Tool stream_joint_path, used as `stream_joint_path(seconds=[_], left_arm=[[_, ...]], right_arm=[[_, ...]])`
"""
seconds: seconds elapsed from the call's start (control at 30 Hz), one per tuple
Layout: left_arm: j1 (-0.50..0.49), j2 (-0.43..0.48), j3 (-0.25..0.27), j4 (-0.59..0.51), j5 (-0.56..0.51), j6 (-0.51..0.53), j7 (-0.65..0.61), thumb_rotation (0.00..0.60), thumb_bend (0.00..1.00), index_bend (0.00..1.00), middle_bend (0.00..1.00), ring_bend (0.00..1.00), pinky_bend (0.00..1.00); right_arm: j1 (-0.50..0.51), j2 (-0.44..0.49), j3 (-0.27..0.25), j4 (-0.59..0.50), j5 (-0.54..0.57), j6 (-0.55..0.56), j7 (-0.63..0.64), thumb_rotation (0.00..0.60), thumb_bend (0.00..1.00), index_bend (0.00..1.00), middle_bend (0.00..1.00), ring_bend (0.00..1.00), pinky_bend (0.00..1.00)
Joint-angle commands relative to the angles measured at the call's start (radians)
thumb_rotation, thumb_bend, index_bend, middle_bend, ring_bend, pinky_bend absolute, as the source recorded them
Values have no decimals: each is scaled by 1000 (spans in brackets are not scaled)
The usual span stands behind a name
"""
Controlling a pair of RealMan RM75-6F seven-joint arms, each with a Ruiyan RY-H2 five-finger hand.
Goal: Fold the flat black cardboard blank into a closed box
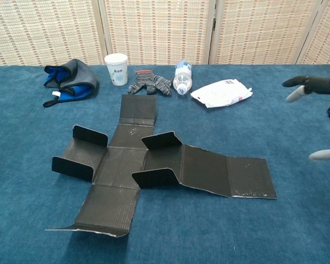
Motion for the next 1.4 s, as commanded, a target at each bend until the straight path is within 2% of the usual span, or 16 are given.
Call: stream_joint_path(seconds=[0.03,0.27,0.5,0.87,1.4], left_arm=[[-1,0,1,0,1,0,-1,600,96,164,120,249,447],[1,3,7,10,6,-1,-18,600,95,164,120,249,447],[5,5,13,26,8,0,-43,600,95,161,120,249,447],[4,-3,15,54,17,1,-76,600,96,161,120,246,447],[-4,-16,17,89,23,-7,-100,600,96,158,120,240,447]], right_arm=[[102,-112,31,-25,164,-33,-140,600,0,0,108,757,916],[235,-254,43,4,418,-22,-286,600,0,0,106,757,916],[343,-361,42,51,577,54,-418,600,0,0,59,757,916],[444,-472,52,92,715,201,-567,600,0,0,59,757,916],[507,-533,78,159,832,222,-610,600,0,0,65,757,915]])
